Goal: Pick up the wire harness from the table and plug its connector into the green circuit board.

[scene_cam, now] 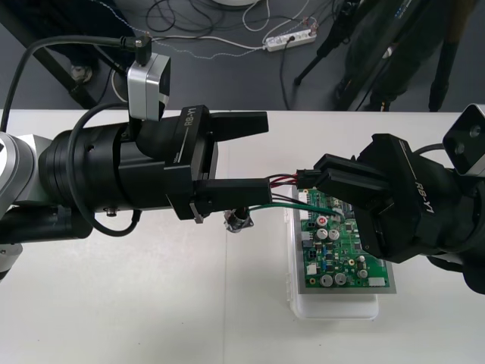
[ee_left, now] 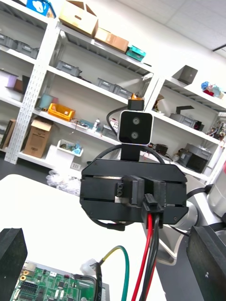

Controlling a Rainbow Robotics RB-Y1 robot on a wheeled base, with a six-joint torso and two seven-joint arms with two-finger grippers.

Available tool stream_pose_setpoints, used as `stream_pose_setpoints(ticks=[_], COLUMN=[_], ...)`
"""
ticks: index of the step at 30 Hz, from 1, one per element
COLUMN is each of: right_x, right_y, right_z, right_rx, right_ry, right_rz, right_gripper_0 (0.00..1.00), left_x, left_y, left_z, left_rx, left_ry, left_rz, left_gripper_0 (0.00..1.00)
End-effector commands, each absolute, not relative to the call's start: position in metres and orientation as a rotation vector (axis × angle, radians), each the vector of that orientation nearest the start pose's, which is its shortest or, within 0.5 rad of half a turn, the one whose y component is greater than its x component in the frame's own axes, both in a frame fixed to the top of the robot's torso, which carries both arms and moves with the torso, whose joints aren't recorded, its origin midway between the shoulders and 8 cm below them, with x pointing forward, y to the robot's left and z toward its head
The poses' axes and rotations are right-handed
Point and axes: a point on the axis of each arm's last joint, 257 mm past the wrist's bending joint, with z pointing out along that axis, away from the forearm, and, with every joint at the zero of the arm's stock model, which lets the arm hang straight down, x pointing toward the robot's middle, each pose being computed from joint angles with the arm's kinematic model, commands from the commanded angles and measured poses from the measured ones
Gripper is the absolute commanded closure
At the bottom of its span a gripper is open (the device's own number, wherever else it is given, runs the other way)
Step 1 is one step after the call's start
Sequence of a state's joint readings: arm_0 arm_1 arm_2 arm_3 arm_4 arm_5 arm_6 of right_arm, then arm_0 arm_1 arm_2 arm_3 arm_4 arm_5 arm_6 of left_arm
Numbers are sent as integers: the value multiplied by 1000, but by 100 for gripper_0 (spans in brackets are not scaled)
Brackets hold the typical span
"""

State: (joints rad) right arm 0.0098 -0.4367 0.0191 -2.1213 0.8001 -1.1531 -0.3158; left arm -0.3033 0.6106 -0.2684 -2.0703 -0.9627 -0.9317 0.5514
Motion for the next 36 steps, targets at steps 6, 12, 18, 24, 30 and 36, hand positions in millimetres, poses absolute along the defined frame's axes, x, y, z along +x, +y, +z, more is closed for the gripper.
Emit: stream_pose_setpoints(ticks=[6,12,18,24,30,36], right_x=[250,250,246,246,246,246], right_y=[-44,-44,-43,-44,-44,-44], right_z=[31,31,32,31,31,31], right_rx=[-944,-945,-938,-934,-935,-934], right_ry=[802,802,792,788,787,787], right_rz=[1296,1292,1312,1312,1310,1311], right_gripper_0=[100,100,100,100,100,100], left_x=[268,267,265,266,267,266], left_y=[-35,-40,-44,-48,-47,-42], left_z=[24,23,23,28,28,24], left_rx=[1133,1127,1135,1142,1146,1153], left_ry=[988,985,969,943,935,947], left_rz=[-1380,-1385,-1377,-1347,-1330,-1326], left_gripper_0=[0,0,0,0,0,0])
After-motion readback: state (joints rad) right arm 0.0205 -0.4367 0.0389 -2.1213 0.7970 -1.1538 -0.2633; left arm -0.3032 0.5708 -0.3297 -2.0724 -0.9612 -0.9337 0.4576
